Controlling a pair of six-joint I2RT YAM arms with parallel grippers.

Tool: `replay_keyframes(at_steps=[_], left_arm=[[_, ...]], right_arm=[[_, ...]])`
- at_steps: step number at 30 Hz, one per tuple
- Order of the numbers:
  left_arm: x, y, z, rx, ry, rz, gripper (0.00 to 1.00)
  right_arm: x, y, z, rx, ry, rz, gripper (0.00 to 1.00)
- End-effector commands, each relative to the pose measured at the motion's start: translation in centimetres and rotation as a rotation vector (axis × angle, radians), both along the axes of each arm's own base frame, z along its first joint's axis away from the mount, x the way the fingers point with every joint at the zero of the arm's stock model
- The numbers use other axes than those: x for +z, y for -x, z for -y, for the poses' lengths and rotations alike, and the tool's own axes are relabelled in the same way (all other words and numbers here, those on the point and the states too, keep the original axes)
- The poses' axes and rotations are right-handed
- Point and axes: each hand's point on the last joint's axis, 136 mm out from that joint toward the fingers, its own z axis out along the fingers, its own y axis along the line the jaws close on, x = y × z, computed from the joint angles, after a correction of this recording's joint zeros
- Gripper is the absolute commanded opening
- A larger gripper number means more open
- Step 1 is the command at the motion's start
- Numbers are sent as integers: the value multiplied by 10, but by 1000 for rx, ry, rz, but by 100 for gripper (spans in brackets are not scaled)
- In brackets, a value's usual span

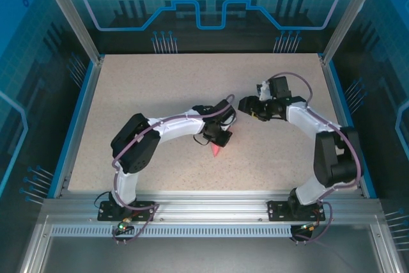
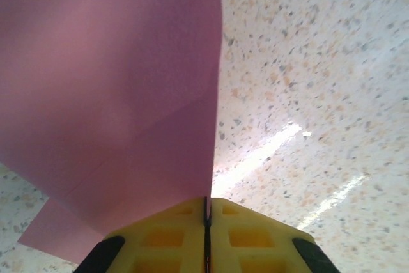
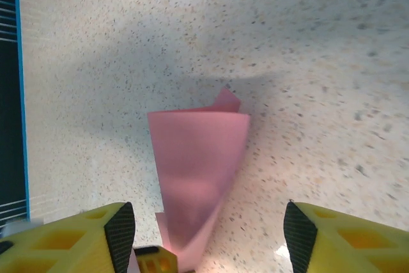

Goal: Fold a paper plane with a square sheet of paper (fold left side to right side)
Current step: Fold the wing for the fifth time at the center of the table.

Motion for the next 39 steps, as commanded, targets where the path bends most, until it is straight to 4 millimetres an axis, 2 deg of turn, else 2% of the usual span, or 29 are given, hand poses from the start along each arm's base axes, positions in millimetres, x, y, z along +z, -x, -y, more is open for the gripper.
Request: replay_keyframes(at_steps=[1, 3, 4, 8, 16, 28, 39], left_arm=[[20, 6, 15, 17, 188, -102, 9], [22, 4, 17, 32, 246, -137, 9], [23, 2, 17, 39, 269, -148, 9], [23, -3, 15, 69, 352, -204, 9], [23, -13, 8, 117, 505, -290, 9], [16, -20, -2, 165, 642, -374, 9], [8, -25, -11, 211, 680, -413, 8]], right_arm=[[-19, 15, 16, -11, 65, -13, 67], [-20, 21, 15, 3, 57, 1, 67], [-28, 29, 15, 5, 56, -12, 68], [-36, 43, 7, 23, 1, 13, 68], [-49, 55, -19, 52, -64, 48, 66], [-65, 45, -49, 45, -115, 44, 63], [-69, 20, -68, -12, -224, 26, 61]])
